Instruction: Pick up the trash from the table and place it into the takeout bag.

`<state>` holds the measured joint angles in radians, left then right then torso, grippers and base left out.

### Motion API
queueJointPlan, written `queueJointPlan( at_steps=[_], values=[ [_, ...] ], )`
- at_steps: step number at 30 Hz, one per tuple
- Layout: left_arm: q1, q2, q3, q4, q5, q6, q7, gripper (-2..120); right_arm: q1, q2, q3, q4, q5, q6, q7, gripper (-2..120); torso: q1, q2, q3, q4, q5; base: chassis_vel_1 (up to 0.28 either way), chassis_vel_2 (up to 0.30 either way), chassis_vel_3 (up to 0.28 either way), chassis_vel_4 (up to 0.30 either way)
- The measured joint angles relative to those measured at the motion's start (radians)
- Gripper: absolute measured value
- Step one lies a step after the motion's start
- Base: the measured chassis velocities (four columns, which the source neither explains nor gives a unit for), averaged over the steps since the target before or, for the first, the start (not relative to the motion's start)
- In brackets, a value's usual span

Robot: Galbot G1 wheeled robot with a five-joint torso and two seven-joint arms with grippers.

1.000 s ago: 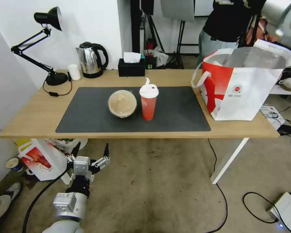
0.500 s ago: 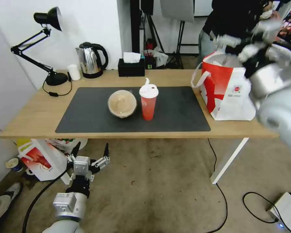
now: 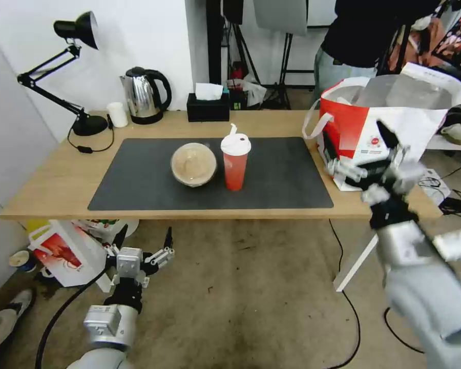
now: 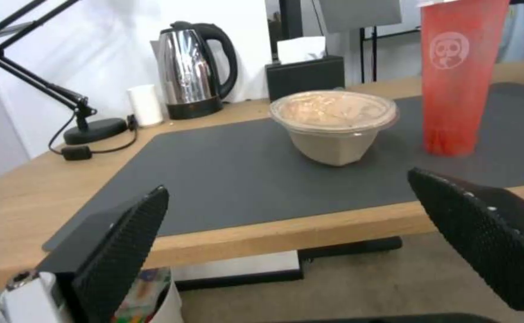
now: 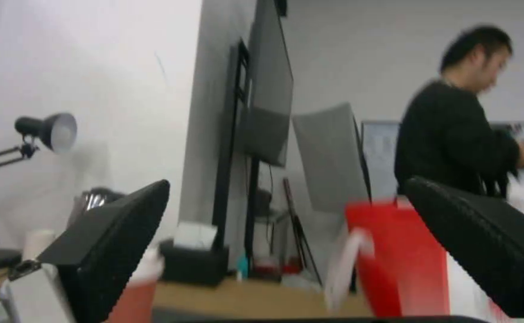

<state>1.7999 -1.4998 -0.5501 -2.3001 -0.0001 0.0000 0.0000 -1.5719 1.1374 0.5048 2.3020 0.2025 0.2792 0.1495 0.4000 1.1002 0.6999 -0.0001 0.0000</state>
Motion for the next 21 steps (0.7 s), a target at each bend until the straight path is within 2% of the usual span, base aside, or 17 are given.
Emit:
queueJointPlan(
  at_steps=[5,12,15,21],
  values=[
    [0.0,0.0,0.0,0.0,0.0,0.0,0.0,100,-0.097,0.075,-0.055,-0.063,-0.093,0.147,0.008,100,0.0,0.0,0.0,0.0001,-0.0003,0.0,0.0,0.0,0.0],
    [0.0,0.0,0.0,0.0,0.0,0.0,0.0,100,-0.123,0.101,-0.089,-0.12,-0.133,0.232,0.008,100,0.0,0.0,0.0,0.0003,-0.0002,0.0,0.0,0.0,0.0],
    [0.0,0.0,0.0,0.0,0.0,0.0,0.0,100,-0.151,0.127,-0.118,-0.176,-0.164,0.323,0.006,100,0.0,0.0,0.0,0.0002,0.0001,0.0,0.0,0.0,0.0],
    [0.0,0.0,0.0,0.0,0.0,0.0,0.0,100,-0.151,0.15,-0.114,-0.241,-0.17,0.404,0.003,100,0.0,0.0,0.0,0.0002,0.0,0.0,0.0,0.0,0.0]
  ],
)
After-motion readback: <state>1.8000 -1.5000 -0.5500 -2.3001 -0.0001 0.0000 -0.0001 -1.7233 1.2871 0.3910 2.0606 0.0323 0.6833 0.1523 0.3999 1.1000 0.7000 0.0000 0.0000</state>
